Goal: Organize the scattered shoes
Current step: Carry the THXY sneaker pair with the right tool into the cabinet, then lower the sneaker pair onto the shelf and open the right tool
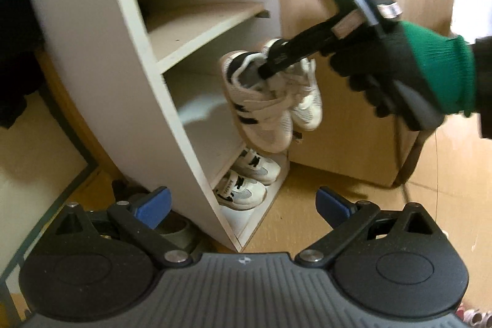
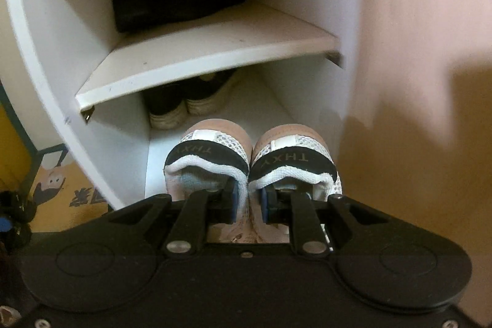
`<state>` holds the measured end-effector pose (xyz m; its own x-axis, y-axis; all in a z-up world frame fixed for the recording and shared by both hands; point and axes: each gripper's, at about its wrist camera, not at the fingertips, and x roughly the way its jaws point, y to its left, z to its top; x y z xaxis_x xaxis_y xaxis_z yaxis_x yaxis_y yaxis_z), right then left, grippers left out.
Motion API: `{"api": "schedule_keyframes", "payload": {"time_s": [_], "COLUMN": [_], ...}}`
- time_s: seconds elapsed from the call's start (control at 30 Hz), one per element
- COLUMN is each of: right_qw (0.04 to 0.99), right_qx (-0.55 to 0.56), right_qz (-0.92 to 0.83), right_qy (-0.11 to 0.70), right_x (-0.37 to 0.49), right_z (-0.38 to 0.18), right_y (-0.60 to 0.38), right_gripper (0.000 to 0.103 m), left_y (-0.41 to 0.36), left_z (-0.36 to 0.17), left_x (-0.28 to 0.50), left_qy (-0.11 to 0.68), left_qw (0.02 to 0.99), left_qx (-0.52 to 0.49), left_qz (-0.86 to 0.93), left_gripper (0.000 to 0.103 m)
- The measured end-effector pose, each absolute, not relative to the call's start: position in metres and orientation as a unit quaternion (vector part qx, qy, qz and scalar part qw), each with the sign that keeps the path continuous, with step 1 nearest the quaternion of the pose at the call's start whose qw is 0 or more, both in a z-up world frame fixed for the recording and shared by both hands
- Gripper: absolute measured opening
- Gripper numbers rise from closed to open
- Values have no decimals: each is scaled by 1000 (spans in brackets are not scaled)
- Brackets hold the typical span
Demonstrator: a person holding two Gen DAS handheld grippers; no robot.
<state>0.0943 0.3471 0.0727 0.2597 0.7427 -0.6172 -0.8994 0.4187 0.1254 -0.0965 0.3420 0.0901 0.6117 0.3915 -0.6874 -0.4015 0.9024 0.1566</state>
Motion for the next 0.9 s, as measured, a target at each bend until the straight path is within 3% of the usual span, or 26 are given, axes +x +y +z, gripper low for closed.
{"api": "schedule_keyframes", "payload": {"time_s": [0.47, 0.57, 0.67, 0.7, 0.73, 0.9], "right_qw": [771, 772, 768, 769, 770, 774], "right_qx": [-133, -137, -146, -147, -148, -127], "right_qz": [540, 534, 534, 534, 534, 534], "right_qy": [311, 316, 322, 317, 315, 316], "right_x": [112, 111, 110, 109, 108, 110], "right_z": [27, 18, 17, 20, 21, 33], "right_y": [431, 442, 447, 446, 446, 418], "right_gripper": [16, 20, 33, 45, 50, 61], "left_y": [361, 362, 359, 359, 358, 358], "left_z": [84, 83, 82, 82, 81, 75], "left_x": [-98, -96, -92, -91, -90, -86], "left_qy": [382, 383, 385, 385, 386, 385], "left_qw": [891, 890, 890, 890, 890, 889], "left_qx": [-31, -30, -27, -26, -24, -20], "left_qz": [242, 246, 243, 242, 242, 247], "left_gripper": [101, 101, 101, 101, 101, 101]}}
